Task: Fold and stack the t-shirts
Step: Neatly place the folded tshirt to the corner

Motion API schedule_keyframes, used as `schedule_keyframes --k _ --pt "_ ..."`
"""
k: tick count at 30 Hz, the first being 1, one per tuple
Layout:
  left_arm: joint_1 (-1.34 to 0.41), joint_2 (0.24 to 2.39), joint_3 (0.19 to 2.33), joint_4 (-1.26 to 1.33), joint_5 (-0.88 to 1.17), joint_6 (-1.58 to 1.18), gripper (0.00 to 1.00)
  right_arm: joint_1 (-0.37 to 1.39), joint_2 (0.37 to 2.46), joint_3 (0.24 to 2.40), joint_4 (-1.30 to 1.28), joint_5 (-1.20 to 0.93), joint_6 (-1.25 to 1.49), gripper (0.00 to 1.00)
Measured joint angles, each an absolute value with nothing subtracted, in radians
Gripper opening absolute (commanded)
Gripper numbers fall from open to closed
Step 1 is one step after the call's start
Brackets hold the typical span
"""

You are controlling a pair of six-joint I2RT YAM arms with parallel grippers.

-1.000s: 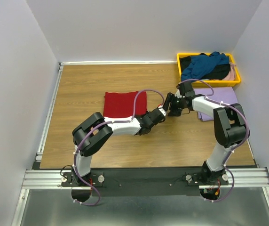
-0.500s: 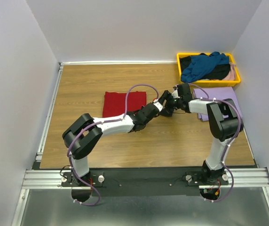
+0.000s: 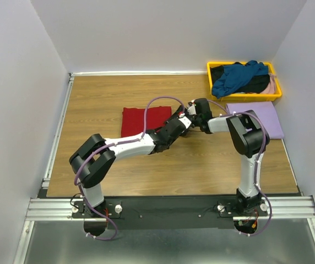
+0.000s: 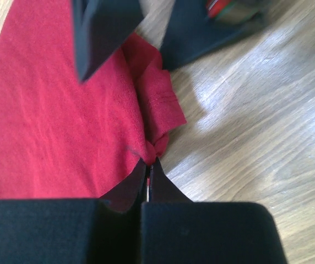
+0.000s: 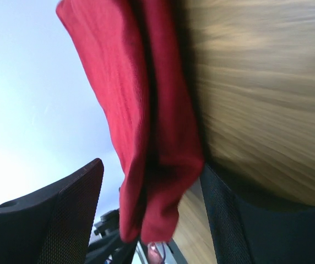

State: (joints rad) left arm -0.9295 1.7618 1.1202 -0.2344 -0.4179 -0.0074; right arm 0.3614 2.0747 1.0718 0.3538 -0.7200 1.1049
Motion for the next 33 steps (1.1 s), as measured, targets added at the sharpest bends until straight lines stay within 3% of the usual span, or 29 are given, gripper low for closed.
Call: schedule_keyframes --k 6,12,15,18,19,22,25,33 --pt "-0.929 1.736 1.12 -0.234 -0.407 -0.027 0.0 0.41 2.107 1.12 0.345 -0.723 1.106 0.75" --pt "-0.929 1.728 1.12 -0.233 -0.38 -0.043 0.01 0.427 2.139 1.169 0.317 -0.722 1.087 0.63" --pt "-0.932 1.728 1.12 -0.233 -0.365 -0.056 0.09 0.432 2.149 1.188 0.288 -0.722 1.063 0.53" --pt "-0.945 1.728 1.125 -0.234 -0.355 -0.068 0.21 0.438 2.151 1.204 0.24 -0.717 1.026 0.28" --pt "-0.951 1.728 1.13 -0.234 -0.353 -0.072 0.28 0.44 2.151 1.206 0.228 -0.715 1.014 0.14" --pt "-0.963 1.728 1.155 -0.233 -0.341 -0.084 0.55 0.444 2.15 1.211 0.162 -0.701 0.941 0.01" --pt "-0.965 1.709 1.178 -0.231 -0.339 -0.1 0.69 0.444 2.142 1.225 0.077 -0.691 0.864 0.01" --pt "-0.914 1.536 1.271 -0.234 -0.349 -0.113 0.72 0.445 2.041 1.313 -0.296 -0.522 0.484 0.01"
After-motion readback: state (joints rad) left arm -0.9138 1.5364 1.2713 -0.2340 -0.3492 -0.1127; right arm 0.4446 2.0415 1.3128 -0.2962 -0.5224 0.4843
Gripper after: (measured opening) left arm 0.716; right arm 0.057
